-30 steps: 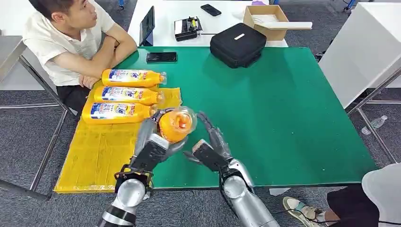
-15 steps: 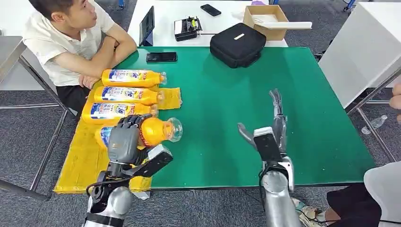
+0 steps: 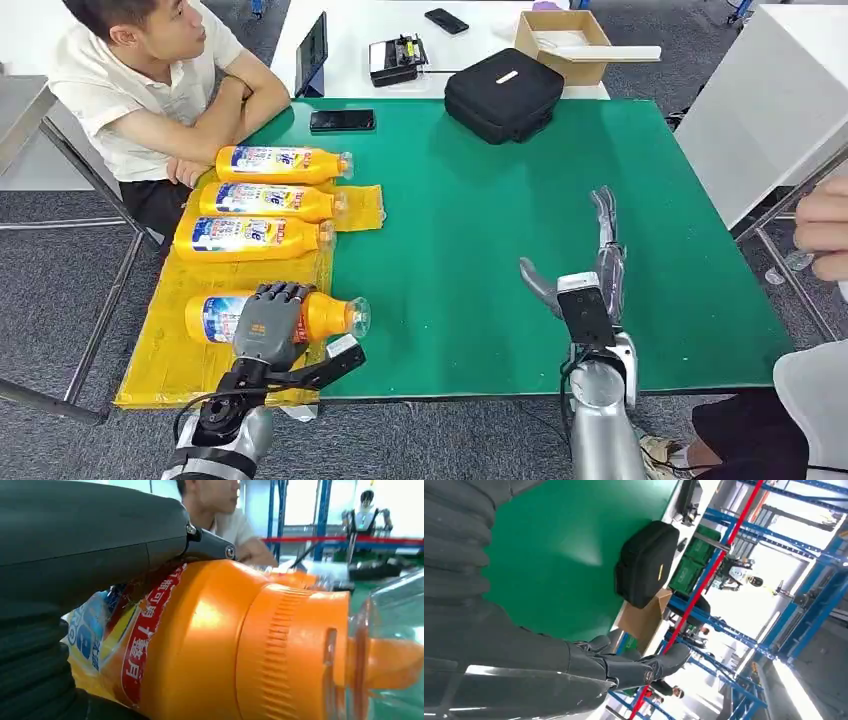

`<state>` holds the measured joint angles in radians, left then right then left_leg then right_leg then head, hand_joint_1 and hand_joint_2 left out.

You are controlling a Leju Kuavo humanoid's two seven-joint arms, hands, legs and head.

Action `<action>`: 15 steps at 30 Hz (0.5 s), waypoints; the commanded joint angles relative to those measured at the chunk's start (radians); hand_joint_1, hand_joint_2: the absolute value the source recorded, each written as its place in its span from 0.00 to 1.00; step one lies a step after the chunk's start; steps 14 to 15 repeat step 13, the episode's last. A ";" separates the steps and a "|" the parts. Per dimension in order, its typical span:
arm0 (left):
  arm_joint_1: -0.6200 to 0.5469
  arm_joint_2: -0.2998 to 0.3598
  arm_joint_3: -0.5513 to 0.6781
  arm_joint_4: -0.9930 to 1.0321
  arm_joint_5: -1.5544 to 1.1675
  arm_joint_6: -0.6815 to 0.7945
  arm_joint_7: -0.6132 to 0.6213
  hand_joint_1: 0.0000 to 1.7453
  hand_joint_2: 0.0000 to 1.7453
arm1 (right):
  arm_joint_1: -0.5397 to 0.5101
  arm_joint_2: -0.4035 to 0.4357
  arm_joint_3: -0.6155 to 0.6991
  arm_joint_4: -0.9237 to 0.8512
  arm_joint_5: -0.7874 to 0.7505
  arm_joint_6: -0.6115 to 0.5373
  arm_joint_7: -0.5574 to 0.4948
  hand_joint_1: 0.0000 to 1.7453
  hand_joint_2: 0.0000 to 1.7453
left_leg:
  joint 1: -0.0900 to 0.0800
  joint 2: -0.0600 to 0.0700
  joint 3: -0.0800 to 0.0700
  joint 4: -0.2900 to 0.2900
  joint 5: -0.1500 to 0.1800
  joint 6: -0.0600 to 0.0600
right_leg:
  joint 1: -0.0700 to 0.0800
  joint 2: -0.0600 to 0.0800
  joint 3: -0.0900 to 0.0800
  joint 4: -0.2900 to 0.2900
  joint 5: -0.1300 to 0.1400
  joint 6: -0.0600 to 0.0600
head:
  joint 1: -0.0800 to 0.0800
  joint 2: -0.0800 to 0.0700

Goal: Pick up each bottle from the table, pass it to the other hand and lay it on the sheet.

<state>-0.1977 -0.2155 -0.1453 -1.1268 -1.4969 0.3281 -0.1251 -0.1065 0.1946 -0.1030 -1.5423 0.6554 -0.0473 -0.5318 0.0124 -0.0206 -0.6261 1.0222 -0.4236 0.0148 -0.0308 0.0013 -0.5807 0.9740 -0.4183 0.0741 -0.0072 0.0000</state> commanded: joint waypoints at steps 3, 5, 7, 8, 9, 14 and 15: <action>-0.115 0.035 0.004 0.290 -0.005 -0.022 0.016 0.01 1.00 | -0.062 -0.032 0.015 0.162 -0.014 0.016 -0.028 0.00 1.00 | 0.000 0.002 0.003 -0.001 0.000 0.000 | 0.001 0.001 0.003 -0.001 0.000 -0.002 | 0.000 0.000; -0.123 0.032 0.008 0.310 -0.002 -0.031 0.019 0.00 1.00 | -0.065 -0.032 0.017 0.169 -0.018 0.016 -0.030 0.00 1.00 | 0.000 0.002 0.003 -0.001 0.000 0.000 | 0.001 0.001 0.003 -0.001 0.000 -0.003 | 0.000 0.000; -0.128 0.028 0.015 0.327 0.003 -0.040 0.021 0.00 1.00 | -0.068 -0.031 0.017 0.175 -0.021 0.016 -0.032 0.00 1.00 | 0.001 0.003 0.004 -0.001 -0.001 0.000 | 0.001 0.002 0.003 -0.001 0.000 -0.003 | 0.000 0.000; -0.132 0.027 0.016 0.337 0.003 -0.048 0.022 0.00 1.00 | -0.071 -0.030 0.017 0.181 -0.022 0.017 -0.033 0.00 1.00 | 0.001 0.006 0.007 -0.001 -0.001 0.000 | 0.002 0.003 0.006 -0.002 0.000 -0.007 | 0.000 0.000; -0.137 0.026 0.015 0.349 0.003 -0.058 0.023 0.00 1.00 | -0.074 -0.030 0.017 0.189 -0.023 0.017 -0.033 0.00 1.00 | 0.000 0.002 0.005 -0.002 0.000 0.000 | 0.001 0.001 0.005 -0.002 0.000 -0.004 | 0.000 0.000; -0.153 0.027 0.016 0.388 0.001 -0.084 0.033 0.00 1.00 | -0.083 -0.032 0.016 0.222 -0.028 0.018 -0.041 0.00 1.00 | 0.000 0.004 0.006 -0.001 0.000 0.000 | 0.001 0.002 0.006 -0.002 0.001 -0.004 | 0.000 0.000; -0.153 0.027 0.016 0.388 0.001 -0.084 0.033 0.00 1.00 | -0.083 -0.032 0.016 0.222 -0.028 0.018 -0.041 0.00 1.00 | 0.000 0.004 0.006 -0.001 0.000 0.000 | 0.001 0.002 0.006 -0.002 0.001 -0.004 | 0.000 0.000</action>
